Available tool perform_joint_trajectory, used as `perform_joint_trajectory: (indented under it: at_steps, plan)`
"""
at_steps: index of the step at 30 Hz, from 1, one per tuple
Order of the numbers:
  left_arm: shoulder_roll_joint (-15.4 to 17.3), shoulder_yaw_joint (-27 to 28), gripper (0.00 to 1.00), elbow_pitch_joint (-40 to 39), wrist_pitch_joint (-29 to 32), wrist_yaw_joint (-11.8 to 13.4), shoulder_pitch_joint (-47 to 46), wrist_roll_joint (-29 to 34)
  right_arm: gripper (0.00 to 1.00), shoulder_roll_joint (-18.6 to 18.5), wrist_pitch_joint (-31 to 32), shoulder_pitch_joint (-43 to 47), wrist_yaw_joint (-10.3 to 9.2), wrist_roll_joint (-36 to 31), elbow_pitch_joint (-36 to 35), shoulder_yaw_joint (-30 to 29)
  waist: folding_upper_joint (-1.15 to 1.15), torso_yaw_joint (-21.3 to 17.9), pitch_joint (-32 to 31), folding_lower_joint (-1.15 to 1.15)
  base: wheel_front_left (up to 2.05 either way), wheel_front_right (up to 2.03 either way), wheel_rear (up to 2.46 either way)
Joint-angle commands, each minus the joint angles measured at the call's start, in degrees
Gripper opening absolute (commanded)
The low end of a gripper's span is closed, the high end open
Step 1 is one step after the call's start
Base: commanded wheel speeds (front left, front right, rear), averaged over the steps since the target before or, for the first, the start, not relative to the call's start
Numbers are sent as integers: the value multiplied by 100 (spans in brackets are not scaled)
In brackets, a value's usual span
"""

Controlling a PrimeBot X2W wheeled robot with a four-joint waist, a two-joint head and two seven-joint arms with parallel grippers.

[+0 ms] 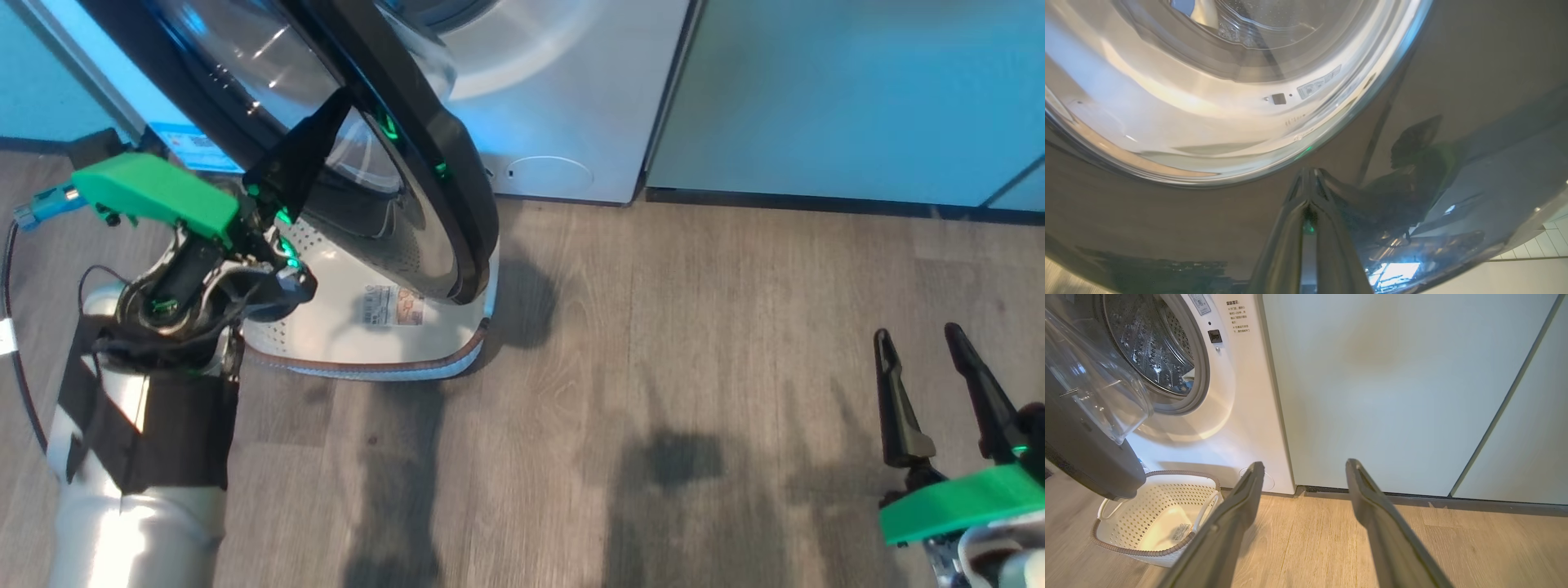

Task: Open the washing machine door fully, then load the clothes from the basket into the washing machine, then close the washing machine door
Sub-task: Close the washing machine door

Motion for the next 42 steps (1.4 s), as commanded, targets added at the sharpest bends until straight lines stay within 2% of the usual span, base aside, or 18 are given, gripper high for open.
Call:
perform_joint_trajectory:
  at_steps: [1,15,25,31,33,34,37,39,40,42]
  plan:
    - [135,193,0,-164,-42,-23,-263,83,100,-9,-87,-186,-16,50,-145,120,0,-52,-18,0,0,0,0]
    - [118,277,0,-135,-171,-23,-153,53,100,40,-186,-192,-16,67,19,92,0,-254,-122,0,0,0,0]
    - [29,361,0,-427,-348,-23,419,71,100,82,-239,-174,-16,19,79,-83,0,-221,-265,0,0,0,0]
    - [-20,393,0,-768,-728,-23,879,386,100,101,-252,-160,-16,-6,74,-211,0,-173,-349,0,0,0,0]
    - [63,314,0,-885,-934,-23,1054,778,100,102,-250,-164,-16,-8,56,-225,0,-160,-374,0,0,0,0]
    - [71,258,4,-926,-1045,-23,1128,953,100,101,-248,-163,-16,-14,44,-238,0,-146,-389,0,0,0,0]
    - [86,167,46,-1024,-1451,-23,1327,1465,100,96,-235,-148,-16,-42,10,-252,0,-129,-450,0,0,0,0]
    - [97,110,90,-1074,-1705,-23,1448,1805,100,97,-223,-131,-16,-55,-7,-263,0,-118,-496,0,0,0,0]
    - [157,56,97,-1081,-1849,-22,1508,2109,100,101,-216,-117,-16,-63,-17,-274,0,-108,-518,0,0,0,0]
    - [159,-16,100,-1107,-2142,5,1588,2545,100,111,-203,-90,-16,-77,-33,-292,0,-92,-561,0,0,0,0]
